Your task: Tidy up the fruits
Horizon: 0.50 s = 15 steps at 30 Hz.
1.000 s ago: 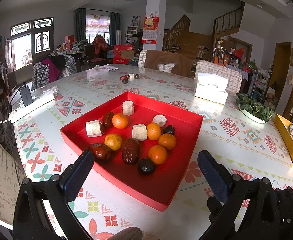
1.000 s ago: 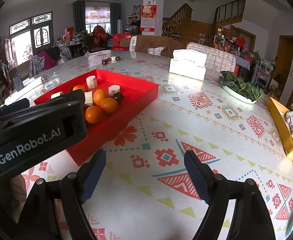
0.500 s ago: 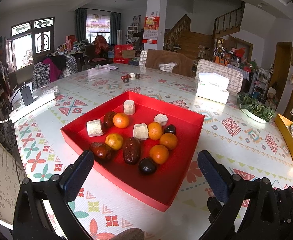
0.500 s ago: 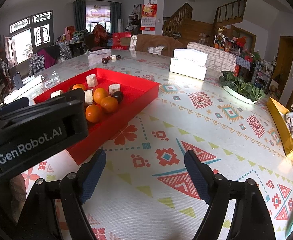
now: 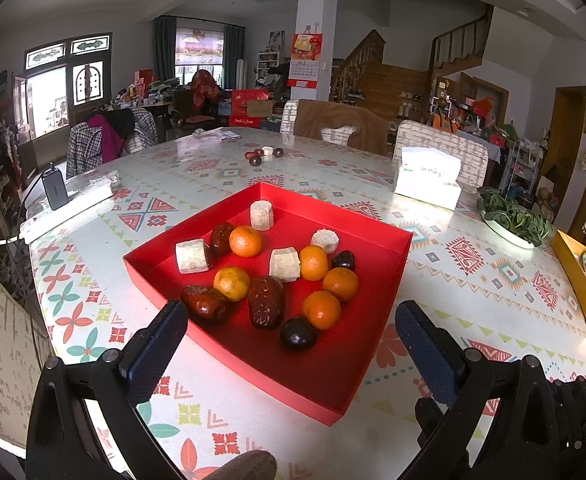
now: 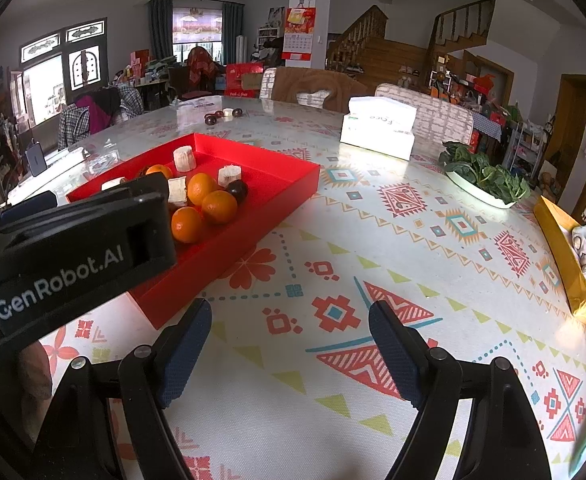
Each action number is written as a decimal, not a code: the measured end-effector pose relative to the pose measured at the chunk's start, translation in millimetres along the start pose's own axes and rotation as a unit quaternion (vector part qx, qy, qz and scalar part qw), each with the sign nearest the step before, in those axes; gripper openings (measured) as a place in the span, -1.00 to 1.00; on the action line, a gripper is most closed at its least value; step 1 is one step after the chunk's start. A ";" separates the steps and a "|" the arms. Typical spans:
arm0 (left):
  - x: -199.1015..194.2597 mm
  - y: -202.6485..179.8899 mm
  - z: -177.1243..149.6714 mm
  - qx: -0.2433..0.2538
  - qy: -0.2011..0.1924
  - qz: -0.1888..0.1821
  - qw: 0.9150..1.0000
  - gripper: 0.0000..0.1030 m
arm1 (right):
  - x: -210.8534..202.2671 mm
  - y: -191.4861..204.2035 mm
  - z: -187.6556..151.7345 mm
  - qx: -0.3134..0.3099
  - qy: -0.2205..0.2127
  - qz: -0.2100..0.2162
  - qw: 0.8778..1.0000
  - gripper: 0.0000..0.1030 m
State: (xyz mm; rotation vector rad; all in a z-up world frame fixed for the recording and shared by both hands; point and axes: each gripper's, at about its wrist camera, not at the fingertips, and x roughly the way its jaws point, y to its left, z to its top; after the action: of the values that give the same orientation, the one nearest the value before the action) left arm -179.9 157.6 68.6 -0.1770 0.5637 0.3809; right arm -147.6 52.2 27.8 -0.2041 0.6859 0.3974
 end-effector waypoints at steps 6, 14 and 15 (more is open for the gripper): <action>0.5 0.7 0.3 0.000 0.000 0.001 1.000 1.00 | 1.7 0.8 0.7 -0.005 0.001 0.001 1.000 0.65; -0.7 0.8 -0.9 -0.001 0.002 0.001 1.000 1.00 | 2.4 2.7 1.4 -0.010 0.002 0.002 1.000 0.66; -0.6 1.1 -0.9 -0.001 0.002 0.000 1.000 1.00 | 2.7 3.2 1.6 -0.010 0.003 0.002 1.000 0.66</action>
State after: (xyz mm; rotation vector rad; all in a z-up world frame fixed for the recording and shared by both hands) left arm -181.2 158.2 68.1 -0.1803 0.5668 0.3822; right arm -146.1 56.4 27.1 -0.2234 0.6880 0.4079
